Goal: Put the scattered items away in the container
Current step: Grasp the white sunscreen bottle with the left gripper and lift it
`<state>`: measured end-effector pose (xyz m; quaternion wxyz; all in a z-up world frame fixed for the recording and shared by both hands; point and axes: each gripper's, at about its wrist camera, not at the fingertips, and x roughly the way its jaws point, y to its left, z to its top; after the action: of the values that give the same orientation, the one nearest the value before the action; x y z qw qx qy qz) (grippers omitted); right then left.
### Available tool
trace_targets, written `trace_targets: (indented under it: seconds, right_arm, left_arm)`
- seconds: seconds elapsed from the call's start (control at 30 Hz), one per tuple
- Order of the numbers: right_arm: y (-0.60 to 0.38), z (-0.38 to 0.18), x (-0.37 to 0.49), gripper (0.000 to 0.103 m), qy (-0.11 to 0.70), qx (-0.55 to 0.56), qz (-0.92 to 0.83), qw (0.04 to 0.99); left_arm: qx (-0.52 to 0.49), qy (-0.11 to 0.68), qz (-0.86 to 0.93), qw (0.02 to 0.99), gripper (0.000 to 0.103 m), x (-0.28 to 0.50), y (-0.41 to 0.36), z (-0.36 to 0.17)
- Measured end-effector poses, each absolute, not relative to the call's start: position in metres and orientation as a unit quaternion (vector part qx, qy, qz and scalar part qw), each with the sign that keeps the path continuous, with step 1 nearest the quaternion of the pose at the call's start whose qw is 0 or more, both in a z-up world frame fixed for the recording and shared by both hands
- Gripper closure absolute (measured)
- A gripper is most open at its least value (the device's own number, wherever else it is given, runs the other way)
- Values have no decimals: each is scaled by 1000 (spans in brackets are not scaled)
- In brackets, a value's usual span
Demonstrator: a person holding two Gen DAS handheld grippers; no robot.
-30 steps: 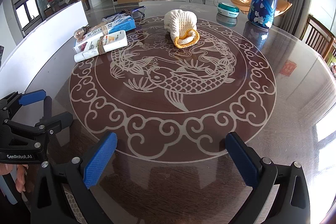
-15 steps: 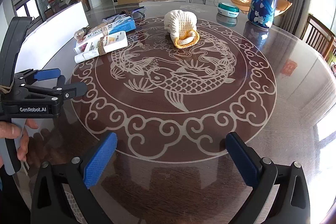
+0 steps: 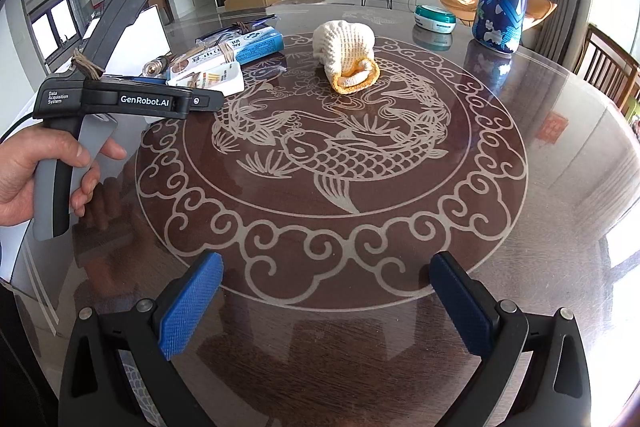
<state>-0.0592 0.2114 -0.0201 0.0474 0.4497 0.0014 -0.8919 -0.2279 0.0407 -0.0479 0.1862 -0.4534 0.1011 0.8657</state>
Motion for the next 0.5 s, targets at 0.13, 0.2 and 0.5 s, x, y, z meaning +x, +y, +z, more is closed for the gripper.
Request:
trace_targets:
  seconds: [0.13,0.2,0.5]
  right_arm:
    - [211,-20,-59,0,0,449,-892,48]
    - [211,-20,-59,0,0,449,-892,48]
    - [212,-20,-59,0,-2,449,-892,48]
  left_arm:
    - [-456,110,860,197,0,-223,45,-47]
    - [-448,114,862,206,11,-215,46,-45]
    - [-442,76,884,132,44,-167,38,-42]
